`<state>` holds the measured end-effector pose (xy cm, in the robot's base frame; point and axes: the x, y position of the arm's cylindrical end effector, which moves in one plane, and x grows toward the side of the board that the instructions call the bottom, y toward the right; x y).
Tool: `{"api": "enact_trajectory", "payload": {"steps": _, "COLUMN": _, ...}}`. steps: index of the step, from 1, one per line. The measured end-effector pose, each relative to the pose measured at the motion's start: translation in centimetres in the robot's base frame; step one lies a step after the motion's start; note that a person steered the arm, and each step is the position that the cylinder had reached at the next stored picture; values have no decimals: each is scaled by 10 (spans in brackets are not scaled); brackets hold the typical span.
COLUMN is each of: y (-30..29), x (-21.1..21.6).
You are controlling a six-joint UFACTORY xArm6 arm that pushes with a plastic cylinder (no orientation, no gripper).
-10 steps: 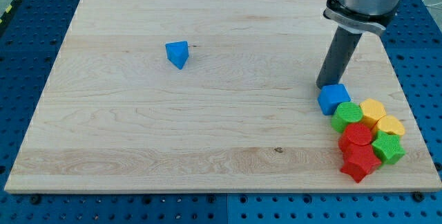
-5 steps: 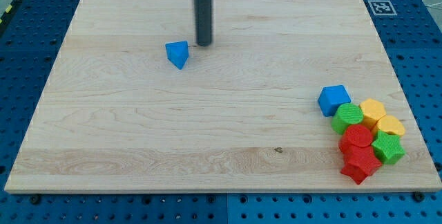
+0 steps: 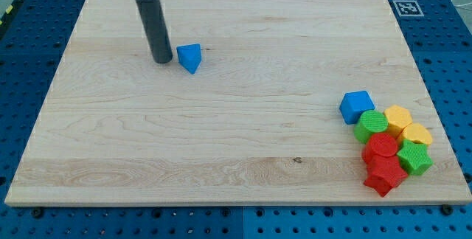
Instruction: Slide the blue triangle closer to blue cube and green circle
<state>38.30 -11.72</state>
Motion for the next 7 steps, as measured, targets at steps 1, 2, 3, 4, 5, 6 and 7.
{"api": "enact_trajectory", "payload": {"steps": 1, "y": 33, "x": 0}}
{"api": "enact_trajectory", "payload": {"steps": 2, "y": 63, "x": 2}}
{"api": "enact_trajectory", "payload": {"steps": 3, "y": 91, "x": 1}}
{"api": "enact_trajectory", "payload": {"steps": 4, "y": 107, "x": -2}}
{"api": "enact_trajectory", "payload": {"steps": 5, "y": 142, "x": -2}}
{"api": "enact_trajectory", "payload": {"steps": 6, "y": 185, "x": -1}}
{"api": "enact_trajectory", "payload": {"steps": 7, "y": 204, "x": 16}}
